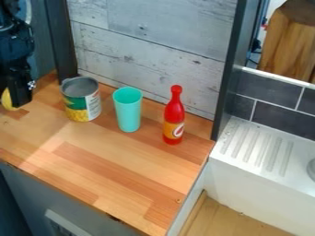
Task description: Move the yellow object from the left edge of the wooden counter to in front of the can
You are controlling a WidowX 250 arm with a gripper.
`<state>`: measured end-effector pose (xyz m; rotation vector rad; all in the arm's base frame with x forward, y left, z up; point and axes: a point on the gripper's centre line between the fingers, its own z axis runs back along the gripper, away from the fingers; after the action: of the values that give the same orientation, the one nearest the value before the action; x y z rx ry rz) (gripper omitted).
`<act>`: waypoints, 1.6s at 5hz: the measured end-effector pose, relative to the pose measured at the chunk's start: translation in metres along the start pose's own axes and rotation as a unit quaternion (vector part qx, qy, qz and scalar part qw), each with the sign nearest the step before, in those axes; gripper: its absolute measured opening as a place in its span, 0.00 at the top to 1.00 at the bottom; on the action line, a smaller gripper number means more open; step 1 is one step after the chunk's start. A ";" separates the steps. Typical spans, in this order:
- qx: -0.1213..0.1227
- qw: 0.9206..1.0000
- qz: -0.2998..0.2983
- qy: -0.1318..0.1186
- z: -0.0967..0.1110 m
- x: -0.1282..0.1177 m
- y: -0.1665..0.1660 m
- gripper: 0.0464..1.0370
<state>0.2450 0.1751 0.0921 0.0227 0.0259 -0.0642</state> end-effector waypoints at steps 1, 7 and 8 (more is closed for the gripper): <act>-0.023 0.999 -0.042 0.021 -0.017 0.001 -0.032 0.35; -0.068 0.990 -0.118 0.020 -0.072 0.017 -0.083 0.35; -0.064 0.993 -0.099 0.031 -0.078 0.021 -0.078 0.35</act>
<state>0.2590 0.0977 0.0124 -0.1061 0.0945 -0.2594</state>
